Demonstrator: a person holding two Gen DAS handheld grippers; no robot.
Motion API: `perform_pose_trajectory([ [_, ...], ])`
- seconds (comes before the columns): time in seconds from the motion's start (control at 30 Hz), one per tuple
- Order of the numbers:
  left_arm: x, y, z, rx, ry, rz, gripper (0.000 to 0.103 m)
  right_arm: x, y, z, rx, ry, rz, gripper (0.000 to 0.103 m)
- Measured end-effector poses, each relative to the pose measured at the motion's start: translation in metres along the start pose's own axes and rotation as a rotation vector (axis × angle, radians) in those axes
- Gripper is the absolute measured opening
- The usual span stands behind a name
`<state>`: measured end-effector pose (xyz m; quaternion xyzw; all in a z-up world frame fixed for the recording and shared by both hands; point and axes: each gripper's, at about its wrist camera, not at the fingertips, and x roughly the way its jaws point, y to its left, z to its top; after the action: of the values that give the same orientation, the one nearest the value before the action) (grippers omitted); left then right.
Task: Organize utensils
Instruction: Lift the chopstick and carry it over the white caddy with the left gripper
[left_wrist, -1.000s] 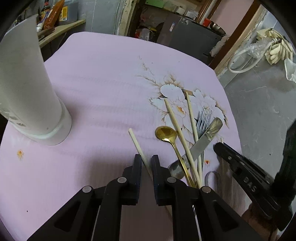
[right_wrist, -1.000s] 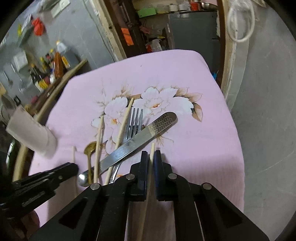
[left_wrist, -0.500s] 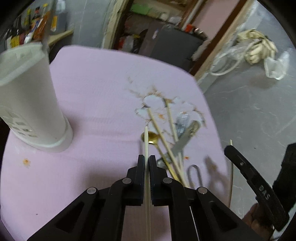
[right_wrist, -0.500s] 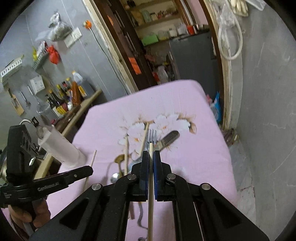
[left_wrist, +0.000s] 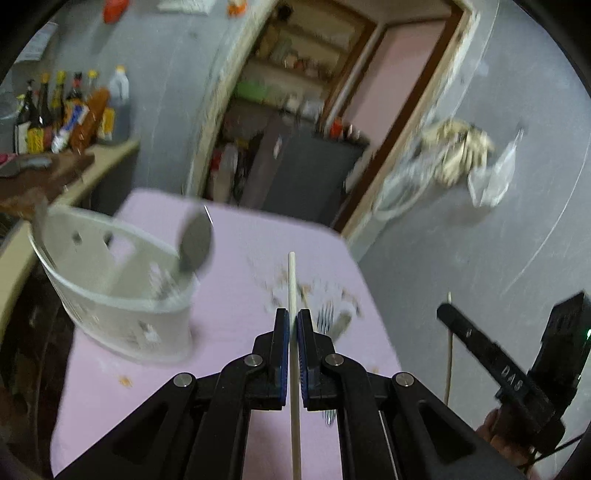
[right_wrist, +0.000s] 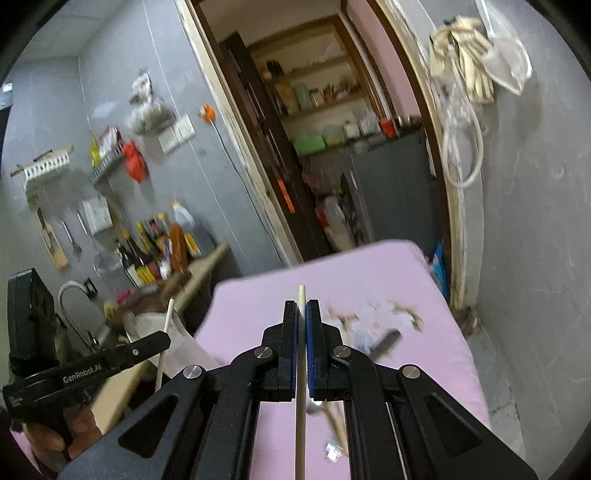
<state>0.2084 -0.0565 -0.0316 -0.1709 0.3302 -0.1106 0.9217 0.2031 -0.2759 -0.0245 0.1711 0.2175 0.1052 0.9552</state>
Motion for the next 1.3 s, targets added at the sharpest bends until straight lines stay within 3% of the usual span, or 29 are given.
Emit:
perform_pose_trajectory([
  [0.4,-0.053,0.050,0.088,0.049,-0.276,0.018,0.005,0.023,0.110,0.052,-0.087,-0.225,0.126,0.004],
  [0.6,-0.068,0.089,0.119,0.046,-0.393,0.048,0.005,0.049,0.142,0.058,-0.005,-0.287,0.174,0.004],
  [0.77,-0.061,0.125,0.133,-0.010,-0.428,0.082,0.005,0.074,0.164,0.049,0.017,-0.362,0.146,0.004],
  [0.97,-0.032,0.156,0.137,-0.010,-0.439,0.122,0.005,0.103,0.174,0.028,0.039,-0.427,0.086,0.004],
  [1.3,-0.001,0.185,0.112,-0.070,-0.453,0.168,0.005,0.129,0.177,-0.005,0.034,-0.433,-0.007,0.004],
])
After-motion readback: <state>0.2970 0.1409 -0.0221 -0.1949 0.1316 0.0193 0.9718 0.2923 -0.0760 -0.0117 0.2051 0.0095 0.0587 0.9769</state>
